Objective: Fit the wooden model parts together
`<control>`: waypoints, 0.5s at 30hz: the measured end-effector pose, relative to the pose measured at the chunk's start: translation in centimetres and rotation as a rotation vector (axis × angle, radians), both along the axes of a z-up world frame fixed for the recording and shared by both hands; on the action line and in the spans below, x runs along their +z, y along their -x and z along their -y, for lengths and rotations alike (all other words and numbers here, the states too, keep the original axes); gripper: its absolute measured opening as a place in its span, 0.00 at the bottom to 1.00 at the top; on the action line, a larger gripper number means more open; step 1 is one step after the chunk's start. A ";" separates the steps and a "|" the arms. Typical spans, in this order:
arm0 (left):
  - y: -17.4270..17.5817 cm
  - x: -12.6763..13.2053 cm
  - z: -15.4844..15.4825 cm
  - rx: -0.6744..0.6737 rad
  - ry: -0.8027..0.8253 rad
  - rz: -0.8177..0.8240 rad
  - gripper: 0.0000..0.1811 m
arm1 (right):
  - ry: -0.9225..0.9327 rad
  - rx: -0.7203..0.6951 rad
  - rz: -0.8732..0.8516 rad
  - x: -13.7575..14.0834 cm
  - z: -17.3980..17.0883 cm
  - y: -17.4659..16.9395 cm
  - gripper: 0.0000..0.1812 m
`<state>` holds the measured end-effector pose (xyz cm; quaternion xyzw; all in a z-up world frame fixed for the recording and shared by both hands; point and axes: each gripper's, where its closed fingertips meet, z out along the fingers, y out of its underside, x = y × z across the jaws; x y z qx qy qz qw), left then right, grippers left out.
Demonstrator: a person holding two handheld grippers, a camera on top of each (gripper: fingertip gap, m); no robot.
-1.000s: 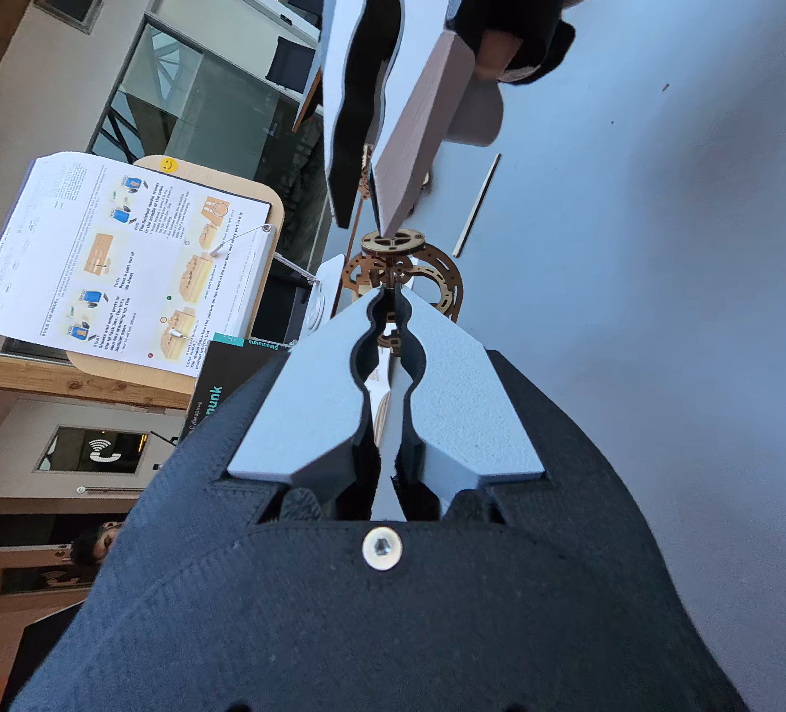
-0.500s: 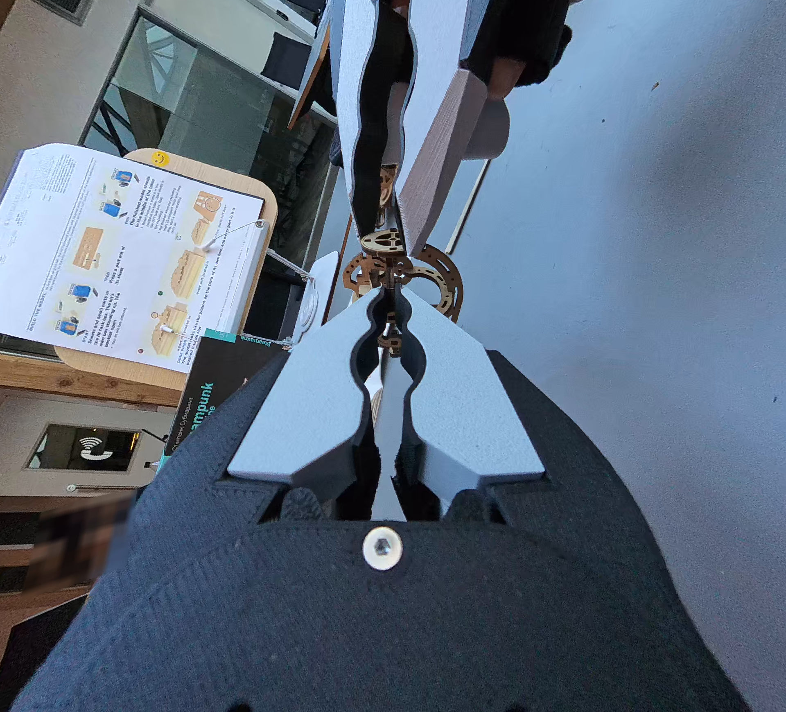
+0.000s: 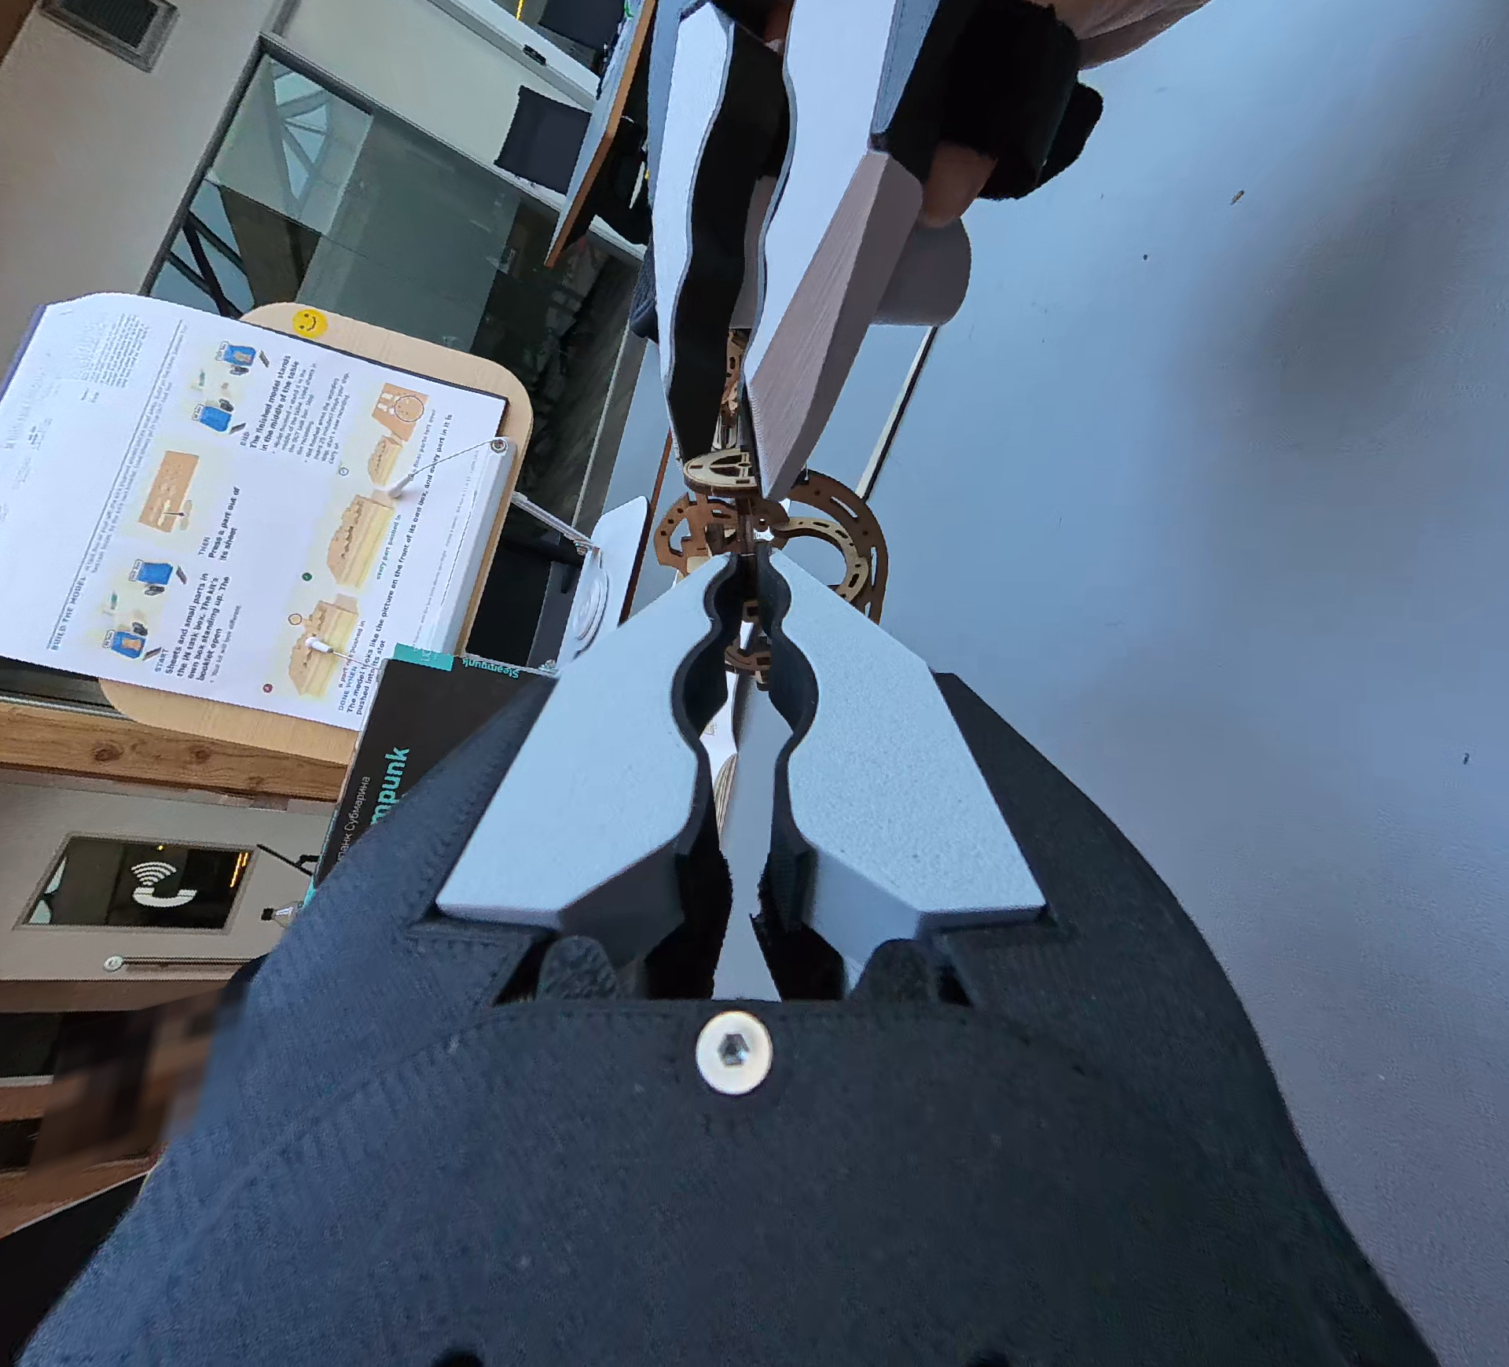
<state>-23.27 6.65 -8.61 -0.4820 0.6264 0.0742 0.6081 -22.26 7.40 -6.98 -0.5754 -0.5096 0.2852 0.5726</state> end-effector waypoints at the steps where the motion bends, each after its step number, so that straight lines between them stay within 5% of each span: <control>1: 0.0 0.0 0.0 -0.001 -0.001 0.002 0.00 | 0.000 -0.005 -0.004 0.0 0.0 0.0 0.15; 15: -0.2 0.5 -0.1 -0.024 0.020 0.044 0.00 | -0.015 -0.047 -0.013 0.6 -0.1 -0.1 0.15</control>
